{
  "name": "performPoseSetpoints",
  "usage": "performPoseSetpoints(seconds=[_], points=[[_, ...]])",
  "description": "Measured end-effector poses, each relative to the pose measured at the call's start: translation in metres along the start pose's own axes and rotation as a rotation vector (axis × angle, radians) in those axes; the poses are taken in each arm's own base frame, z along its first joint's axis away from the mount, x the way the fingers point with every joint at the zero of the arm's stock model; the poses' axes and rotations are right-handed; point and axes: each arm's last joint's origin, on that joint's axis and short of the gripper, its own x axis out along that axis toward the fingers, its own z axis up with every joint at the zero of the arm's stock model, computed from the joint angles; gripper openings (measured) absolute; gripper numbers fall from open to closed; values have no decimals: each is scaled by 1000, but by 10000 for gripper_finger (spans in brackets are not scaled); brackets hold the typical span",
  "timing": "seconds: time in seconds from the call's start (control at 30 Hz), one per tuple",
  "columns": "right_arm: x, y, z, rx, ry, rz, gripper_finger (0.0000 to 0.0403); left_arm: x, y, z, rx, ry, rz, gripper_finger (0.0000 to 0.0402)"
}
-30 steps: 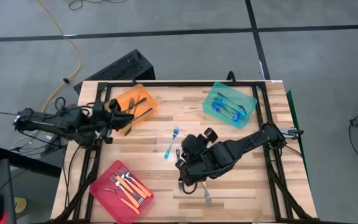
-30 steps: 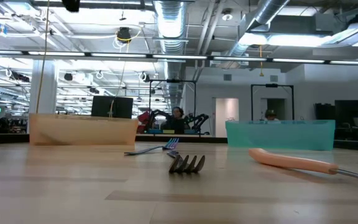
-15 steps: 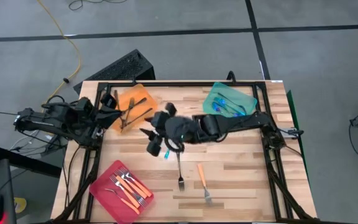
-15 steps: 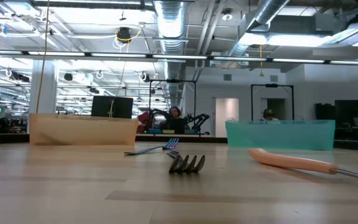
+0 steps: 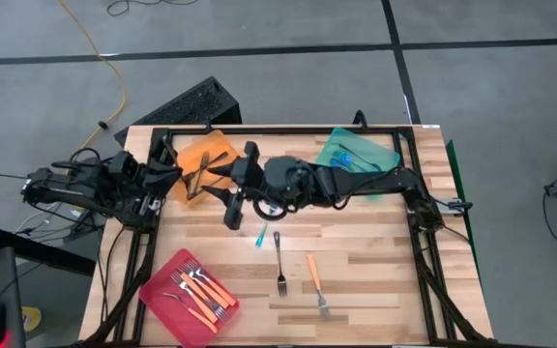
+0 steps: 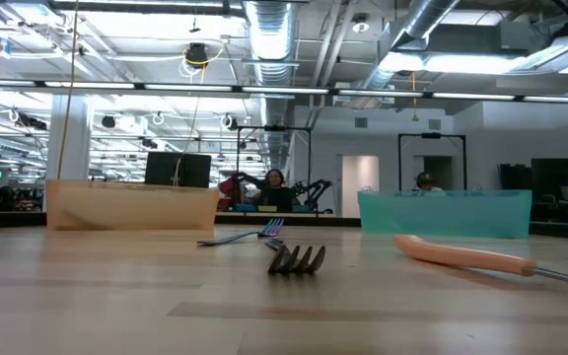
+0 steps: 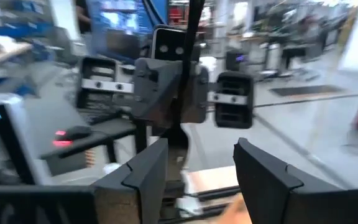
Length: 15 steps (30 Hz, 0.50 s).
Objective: Sort silverware by color (type)
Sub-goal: Put the black fork into the orange bin
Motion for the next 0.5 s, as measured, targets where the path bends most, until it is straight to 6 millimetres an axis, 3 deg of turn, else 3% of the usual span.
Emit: performPoseSetpoints(seconds=[0.23,0.5], points=[[6,-13,0,101,9,113,205,6,0,-7,23,24,-2,0],[6,-14,-1,68,17,130,205,18,-3,-18,23,31,-61,0]])
